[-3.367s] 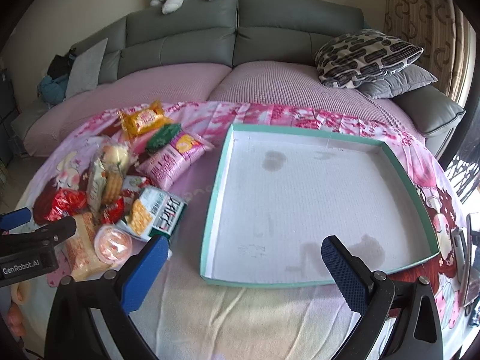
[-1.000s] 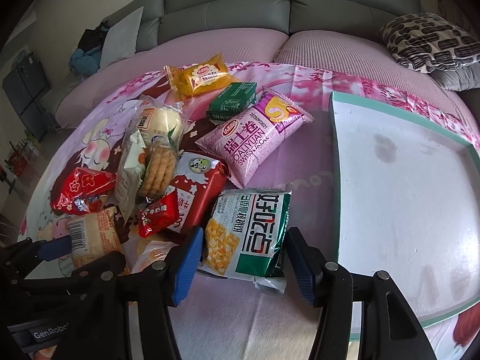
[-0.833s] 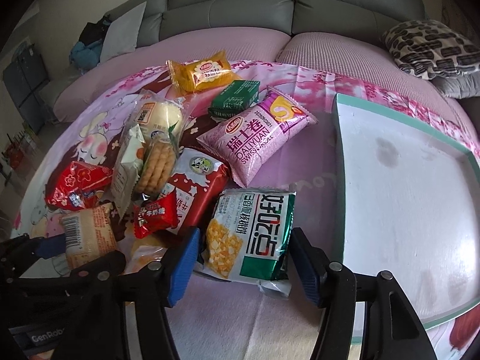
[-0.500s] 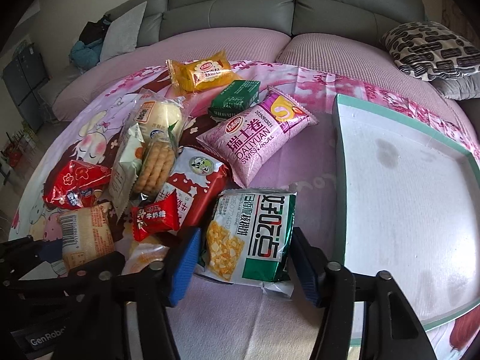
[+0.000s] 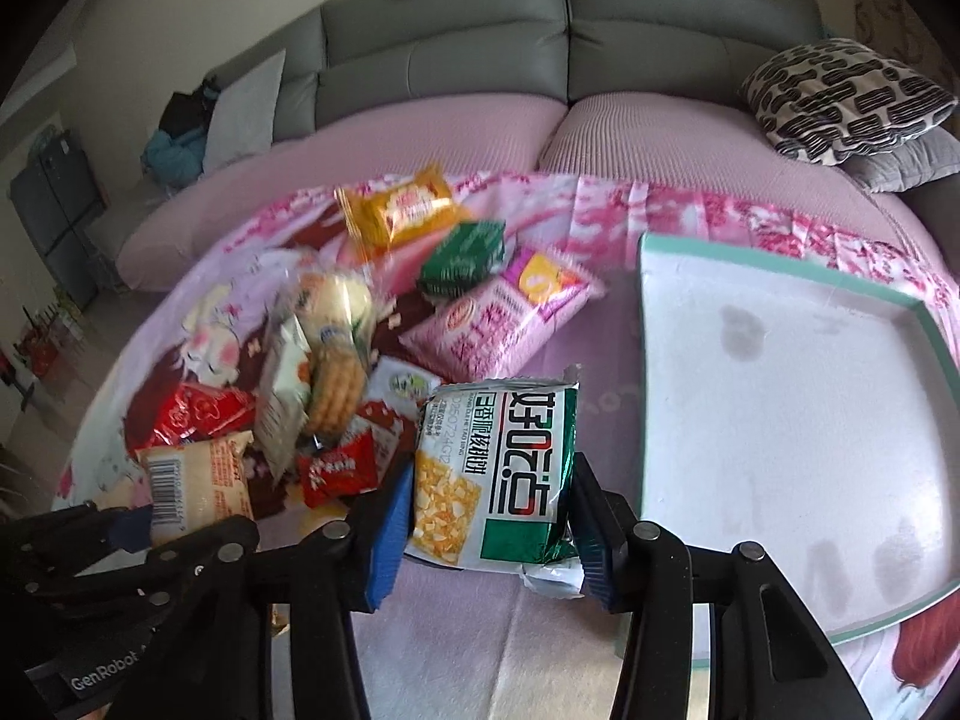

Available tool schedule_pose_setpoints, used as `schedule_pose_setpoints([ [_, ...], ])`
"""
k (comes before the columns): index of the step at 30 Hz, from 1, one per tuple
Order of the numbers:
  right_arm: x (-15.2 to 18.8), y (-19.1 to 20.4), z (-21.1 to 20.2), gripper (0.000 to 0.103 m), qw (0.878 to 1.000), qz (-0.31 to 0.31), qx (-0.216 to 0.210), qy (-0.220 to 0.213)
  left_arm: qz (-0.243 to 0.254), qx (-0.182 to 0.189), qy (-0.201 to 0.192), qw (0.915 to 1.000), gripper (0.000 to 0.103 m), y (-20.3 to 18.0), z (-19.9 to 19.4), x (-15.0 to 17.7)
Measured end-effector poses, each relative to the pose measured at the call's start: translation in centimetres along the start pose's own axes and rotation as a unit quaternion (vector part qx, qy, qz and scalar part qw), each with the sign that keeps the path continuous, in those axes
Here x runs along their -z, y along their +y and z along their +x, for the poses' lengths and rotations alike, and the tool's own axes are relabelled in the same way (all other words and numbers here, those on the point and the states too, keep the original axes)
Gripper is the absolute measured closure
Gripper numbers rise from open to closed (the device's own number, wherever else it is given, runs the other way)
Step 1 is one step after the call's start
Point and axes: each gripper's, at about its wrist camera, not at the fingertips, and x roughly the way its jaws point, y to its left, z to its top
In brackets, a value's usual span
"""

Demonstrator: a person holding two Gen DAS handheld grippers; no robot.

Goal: Organize snacks
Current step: 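Carry both bags over the white tray and open both grippers to drop them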

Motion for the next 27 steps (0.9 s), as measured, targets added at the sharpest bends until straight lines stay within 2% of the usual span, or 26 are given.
schedule_pose_setpoints([
  [4,-0.3,-0.2,-1.1,0.052,1.000,0.004,0.000,-0.010,0.002,0.010,-0.016,0.9998,0.061,-0.3,-1.2,-0.1],
  [13,-1.4,-2.5,-3.2,0.052,0.999,0.018,0.003,-0.032,0.010,0.005,-0.039,0.9992,0.061,-1.4,-3.0,-0.9],
  [19,-2.1,-6.4,-4.5,0.052,0.997,0.049,0.040,-0.046,0.035,0.024,-0.043,0.9982,0.061,-4.2,-3.0,-2.8],
  [24,-2.3,-9.9,-5.4,0.052,0.992,0.082,0.081,-0.058,0.075,0.026,-0.048,0.9957,0.061,-7.9,-2.6,-4.6],
  [27,-2.3,-12.1,-5.7,0.052,0.988,0.102,0.098,-0.062,0.088,0.050,-0.050,0.9936,0.061,-10.0,-2.4,-5.9],
])
